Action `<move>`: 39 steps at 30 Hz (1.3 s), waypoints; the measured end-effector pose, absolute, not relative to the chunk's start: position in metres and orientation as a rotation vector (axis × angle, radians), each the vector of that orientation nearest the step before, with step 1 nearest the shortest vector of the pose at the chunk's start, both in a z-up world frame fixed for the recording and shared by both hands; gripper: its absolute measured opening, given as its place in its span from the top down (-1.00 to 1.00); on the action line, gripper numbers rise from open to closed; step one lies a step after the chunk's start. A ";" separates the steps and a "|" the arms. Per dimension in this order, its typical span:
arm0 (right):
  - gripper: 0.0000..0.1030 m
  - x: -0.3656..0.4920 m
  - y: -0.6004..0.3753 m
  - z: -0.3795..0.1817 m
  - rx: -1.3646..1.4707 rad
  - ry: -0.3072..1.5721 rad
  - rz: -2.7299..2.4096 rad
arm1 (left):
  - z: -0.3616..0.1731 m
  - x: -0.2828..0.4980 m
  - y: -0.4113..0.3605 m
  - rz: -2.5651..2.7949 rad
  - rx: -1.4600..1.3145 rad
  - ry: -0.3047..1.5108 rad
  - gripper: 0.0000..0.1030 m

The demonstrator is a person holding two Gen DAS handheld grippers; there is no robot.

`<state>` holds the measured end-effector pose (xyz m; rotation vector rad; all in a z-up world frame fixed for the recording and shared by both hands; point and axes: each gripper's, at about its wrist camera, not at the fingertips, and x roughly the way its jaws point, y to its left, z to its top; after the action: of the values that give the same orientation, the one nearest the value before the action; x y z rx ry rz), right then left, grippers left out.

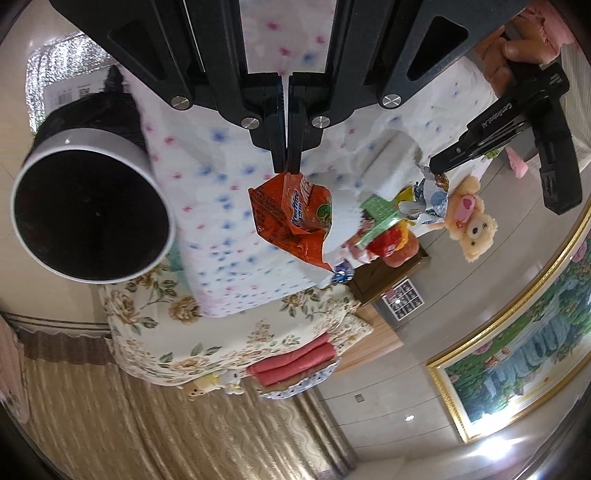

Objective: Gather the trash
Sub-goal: 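Carry the wrapper and orange bag in both tools over the trash bin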

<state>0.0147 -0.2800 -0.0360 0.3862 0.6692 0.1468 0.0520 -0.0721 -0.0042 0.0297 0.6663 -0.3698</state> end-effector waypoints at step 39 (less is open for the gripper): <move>0.99 0.006 -0.412 -0.056 0.465 0.721 -0.117 | -0.019 0.068 -0.266 -0.667 0.209 0.754 0.89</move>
<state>0.0060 -0.4119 -0.0560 0.4647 0.7212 -0.1166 0.0681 -0.2665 -0.0188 0.2095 0.7536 -0.6671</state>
